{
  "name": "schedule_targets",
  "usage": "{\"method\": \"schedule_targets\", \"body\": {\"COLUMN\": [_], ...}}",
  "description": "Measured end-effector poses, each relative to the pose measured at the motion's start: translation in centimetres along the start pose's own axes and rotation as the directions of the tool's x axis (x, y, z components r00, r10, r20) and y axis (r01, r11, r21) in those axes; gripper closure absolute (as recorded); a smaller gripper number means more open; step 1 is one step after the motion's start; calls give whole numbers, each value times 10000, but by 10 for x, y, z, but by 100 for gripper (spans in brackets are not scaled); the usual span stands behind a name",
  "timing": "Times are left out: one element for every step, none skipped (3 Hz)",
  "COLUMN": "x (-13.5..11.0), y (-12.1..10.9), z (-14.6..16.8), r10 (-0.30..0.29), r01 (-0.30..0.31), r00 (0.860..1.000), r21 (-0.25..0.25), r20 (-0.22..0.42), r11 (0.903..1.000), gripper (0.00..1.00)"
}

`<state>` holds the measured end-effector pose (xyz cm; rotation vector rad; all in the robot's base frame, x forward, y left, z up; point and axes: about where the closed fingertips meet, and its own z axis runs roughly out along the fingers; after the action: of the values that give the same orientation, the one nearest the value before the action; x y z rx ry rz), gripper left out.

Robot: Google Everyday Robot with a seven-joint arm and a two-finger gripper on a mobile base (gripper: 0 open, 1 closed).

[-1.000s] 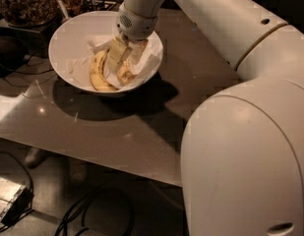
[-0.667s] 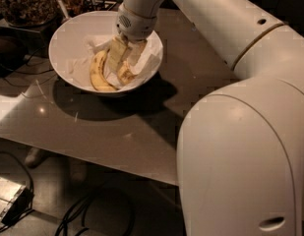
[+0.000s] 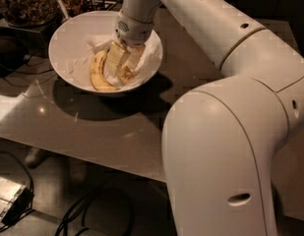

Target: Pick banana from white bowl

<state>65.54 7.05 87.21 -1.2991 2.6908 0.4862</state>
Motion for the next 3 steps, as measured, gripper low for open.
{"method": "schedule_targets", "body": {"x": [3,8,7], "y": [-13,-22,-20], "z": [8,17,24], "r10": [378,697,690], "r01": [-379,-700,-701], "r00": [9992,9971,9962], "r21": [-58,-91,-189], "r20": [-124,-311,-532], "r11": [9993,9975,9974], "gripper": [46,46,43]}}
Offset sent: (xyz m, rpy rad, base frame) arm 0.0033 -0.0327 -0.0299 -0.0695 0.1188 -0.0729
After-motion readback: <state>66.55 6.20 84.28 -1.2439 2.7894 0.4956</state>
